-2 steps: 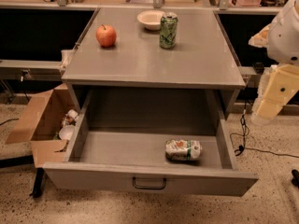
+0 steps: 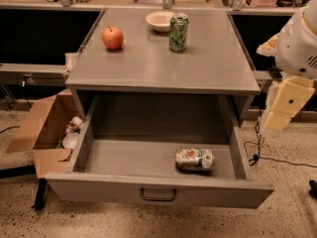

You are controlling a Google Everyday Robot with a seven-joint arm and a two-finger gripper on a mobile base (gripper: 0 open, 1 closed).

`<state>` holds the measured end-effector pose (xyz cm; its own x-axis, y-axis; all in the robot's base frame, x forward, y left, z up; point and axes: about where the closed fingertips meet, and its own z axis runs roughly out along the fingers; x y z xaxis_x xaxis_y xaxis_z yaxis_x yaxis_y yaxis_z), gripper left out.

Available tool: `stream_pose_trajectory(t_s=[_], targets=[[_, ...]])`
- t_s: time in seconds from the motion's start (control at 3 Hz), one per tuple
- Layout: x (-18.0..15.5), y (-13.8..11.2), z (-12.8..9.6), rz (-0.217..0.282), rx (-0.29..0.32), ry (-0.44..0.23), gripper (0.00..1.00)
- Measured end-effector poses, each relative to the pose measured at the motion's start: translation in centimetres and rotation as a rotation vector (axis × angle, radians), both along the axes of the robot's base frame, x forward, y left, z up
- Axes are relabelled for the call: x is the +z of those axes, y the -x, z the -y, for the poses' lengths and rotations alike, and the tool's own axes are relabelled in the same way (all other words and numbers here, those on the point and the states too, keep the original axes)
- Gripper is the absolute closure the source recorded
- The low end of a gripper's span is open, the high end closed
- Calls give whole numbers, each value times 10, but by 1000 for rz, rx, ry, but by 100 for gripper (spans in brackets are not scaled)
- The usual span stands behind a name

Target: Pick 7up can from top drawer and place on counter

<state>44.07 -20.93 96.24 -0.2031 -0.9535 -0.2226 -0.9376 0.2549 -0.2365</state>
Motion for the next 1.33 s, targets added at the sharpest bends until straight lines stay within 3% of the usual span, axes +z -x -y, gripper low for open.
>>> stream_pose_trajectory(t_s=[0.33, 0.67, 1.0, 1.33], targets=[[-21, -5, -25, -15, 36, -19, 0], [-63, -5, -38, -38, 62, -10, 0], [-68, -6, -40, -40, 64, -14, 0], [-105, -12, -50, -58, 77, -42, 0]])
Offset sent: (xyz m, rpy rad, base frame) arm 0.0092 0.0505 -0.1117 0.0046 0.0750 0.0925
